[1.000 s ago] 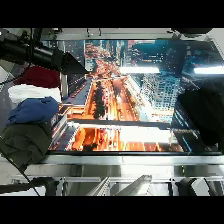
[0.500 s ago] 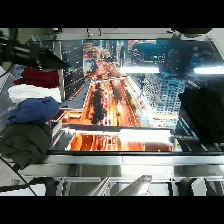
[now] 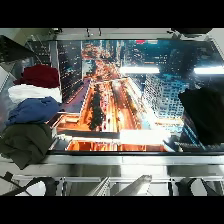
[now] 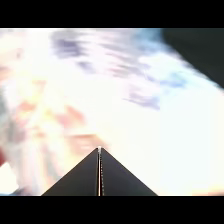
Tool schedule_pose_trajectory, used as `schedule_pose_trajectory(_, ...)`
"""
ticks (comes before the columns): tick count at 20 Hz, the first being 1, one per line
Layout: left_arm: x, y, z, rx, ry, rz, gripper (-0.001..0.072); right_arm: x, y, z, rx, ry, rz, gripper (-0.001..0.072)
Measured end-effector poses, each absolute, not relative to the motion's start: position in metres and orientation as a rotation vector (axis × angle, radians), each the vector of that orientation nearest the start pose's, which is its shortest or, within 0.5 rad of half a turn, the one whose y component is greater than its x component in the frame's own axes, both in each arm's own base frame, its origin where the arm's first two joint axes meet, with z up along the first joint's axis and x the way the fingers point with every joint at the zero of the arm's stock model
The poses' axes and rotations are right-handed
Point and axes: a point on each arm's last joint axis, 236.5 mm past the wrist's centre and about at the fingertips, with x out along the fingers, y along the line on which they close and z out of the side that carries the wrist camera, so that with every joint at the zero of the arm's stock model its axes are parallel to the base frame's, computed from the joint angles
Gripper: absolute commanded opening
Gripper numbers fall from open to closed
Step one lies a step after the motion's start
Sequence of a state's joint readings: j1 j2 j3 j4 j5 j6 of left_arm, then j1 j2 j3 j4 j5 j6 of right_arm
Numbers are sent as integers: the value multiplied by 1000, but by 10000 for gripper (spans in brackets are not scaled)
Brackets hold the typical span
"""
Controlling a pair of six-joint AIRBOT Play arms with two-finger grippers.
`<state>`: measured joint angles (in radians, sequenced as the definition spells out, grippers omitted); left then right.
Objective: Fold the shirts.
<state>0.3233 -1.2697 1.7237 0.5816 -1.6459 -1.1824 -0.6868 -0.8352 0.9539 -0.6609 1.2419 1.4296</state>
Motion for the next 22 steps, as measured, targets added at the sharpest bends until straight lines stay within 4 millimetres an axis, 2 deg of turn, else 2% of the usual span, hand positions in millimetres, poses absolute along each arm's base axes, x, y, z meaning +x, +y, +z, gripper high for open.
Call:
schedule_pose_trajectory(2, 363, -79, 264, -324, 831, -737, 17, 367, -4, 178, 838, 712, 199, 25)
schedule_pose_trajectory(3, 359, -79, 258, -333, 839, -720, 17, 380, 20, 181, 802, 732, 260, 24)
schedule_pose_trajectory(6, 342, -80, 223, -391, 892, -672, 17, 407, 79, 160, 670, 829, 368, 24)
schedule_pose_trajectory(8, 329, -83, 199, -423, 932, -661, 17, 415, 105, 141, 610, 886, 403, 25)
schedule_pose_trajectory(10, 317, -87, 179, -452, 966, -654, 17, 420, 119, 127, 576, 921, 418, 25)
schedule_pose_trajectory(13, 306, -90, 161, -477, 997, -646, 14, 422, 127, 120, 551, 938, 428, 25)
schedule_pose_trajectory(16, 302, -91, 154, -487, 1005, -641, 15, 418, 133, 114, 539, 967, 442, 25)
schedule_pose_trajectory(22, 308, -88, 151, -494, 982, -615, 14, 413, 136, 109, 532, 997, 454, 25)
